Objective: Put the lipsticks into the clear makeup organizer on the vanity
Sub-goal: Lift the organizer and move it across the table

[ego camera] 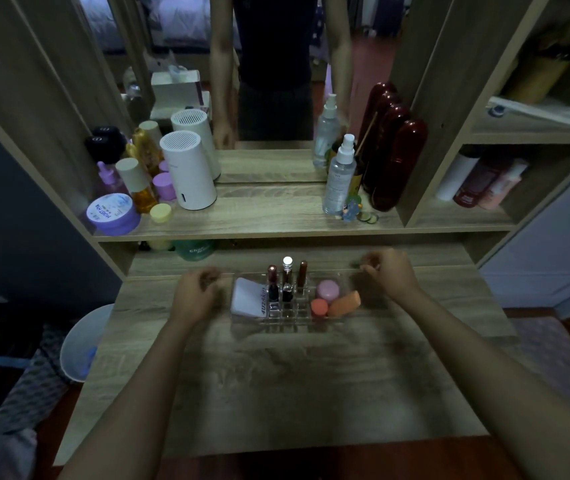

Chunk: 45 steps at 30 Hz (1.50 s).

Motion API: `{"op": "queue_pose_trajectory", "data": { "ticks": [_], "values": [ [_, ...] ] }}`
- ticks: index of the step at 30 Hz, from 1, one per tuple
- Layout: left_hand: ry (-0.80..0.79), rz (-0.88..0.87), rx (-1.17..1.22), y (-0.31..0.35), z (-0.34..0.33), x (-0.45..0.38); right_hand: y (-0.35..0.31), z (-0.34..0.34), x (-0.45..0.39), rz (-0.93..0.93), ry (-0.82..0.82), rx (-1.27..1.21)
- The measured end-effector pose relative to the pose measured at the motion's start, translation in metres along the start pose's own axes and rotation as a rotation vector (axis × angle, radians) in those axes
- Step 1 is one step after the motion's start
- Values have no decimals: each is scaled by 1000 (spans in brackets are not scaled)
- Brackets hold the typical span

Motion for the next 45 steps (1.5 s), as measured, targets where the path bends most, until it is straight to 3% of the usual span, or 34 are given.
{"op": "queue_pose_trajectory", "data": {
  "ticks": [3, 6, 9, 12, 20, 37, 45],
  "values": [
    [-101, 193, 16, -34, -13, 9, 34, -15, 9, -125, -111, -47],
    [-183, 349, 259, -48, -35, 26, 59, -46, 26, -295, -229, -253],
    [-253, 410, 406, -51, -55, 37, 73, -75, 39, -460, -297, -476],
    [-248, 437, 469, -53, -62, 39, 72, -90, 42, -480, -350, -562],
    [-250, 424, 440, -57, -66, 34, 65, -104, 46, -446, -426, -626],
    [-222, 316, 344, -44, -61, 35, 68, -104, 47, -424, -311, -596],
    [-263, 242, 320, -16, -76, 40, 97, -93, 50, -428, -220, -697]
  ]
}}
Point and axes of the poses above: each hand's wrist, its own x-axis away from the middle knuckle, its own z-axis out of the back of the hand, y = z × x, the point moved 10 cm from there along -x, towards the middle knuckle, and after that the axes turned 4 degrees about -x, right-handed, at the moved point
